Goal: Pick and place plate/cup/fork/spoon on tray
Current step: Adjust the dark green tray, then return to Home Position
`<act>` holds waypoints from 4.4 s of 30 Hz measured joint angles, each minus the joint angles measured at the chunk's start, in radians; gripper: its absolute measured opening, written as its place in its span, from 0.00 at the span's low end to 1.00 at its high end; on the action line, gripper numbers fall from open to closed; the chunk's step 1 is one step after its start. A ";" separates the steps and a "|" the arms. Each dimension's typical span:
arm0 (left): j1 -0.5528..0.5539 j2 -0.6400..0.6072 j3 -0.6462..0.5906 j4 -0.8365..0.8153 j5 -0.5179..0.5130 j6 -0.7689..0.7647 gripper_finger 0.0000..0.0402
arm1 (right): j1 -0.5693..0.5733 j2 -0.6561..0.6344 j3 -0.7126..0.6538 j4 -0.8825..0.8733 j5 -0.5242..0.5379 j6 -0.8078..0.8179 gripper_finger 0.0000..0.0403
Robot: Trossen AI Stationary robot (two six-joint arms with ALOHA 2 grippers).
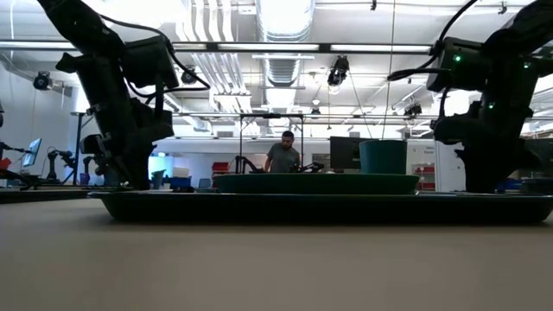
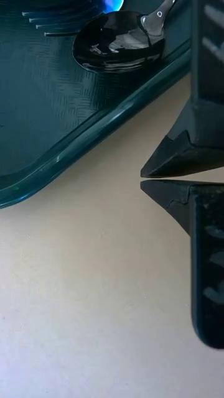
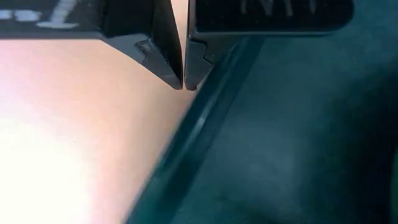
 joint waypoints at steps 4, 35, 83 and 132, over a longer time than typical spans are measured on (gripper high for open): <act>0.000 0.000 0.000 0.000 0.000 0.000 0.00 | 0.008 0.046 0.000 0.029 0.002 0.002 0.02; 0.000 0.000 0.000 0.002 -0.025 0.000 0.00 | 0.010 0.063 0.000 0.163 0.014 0.047 0.02; 0.383 0.494 0.411 0.387 0.238 0.528 0.00 | -0.067 -0.004 0.688 0.026 0.094 -0.447 0.02; 0.250 0.311 0.448 0.374 0.312 0.470 0.00 | -0.060 0.061 0.635 0.036 0.076 -0.476 0.02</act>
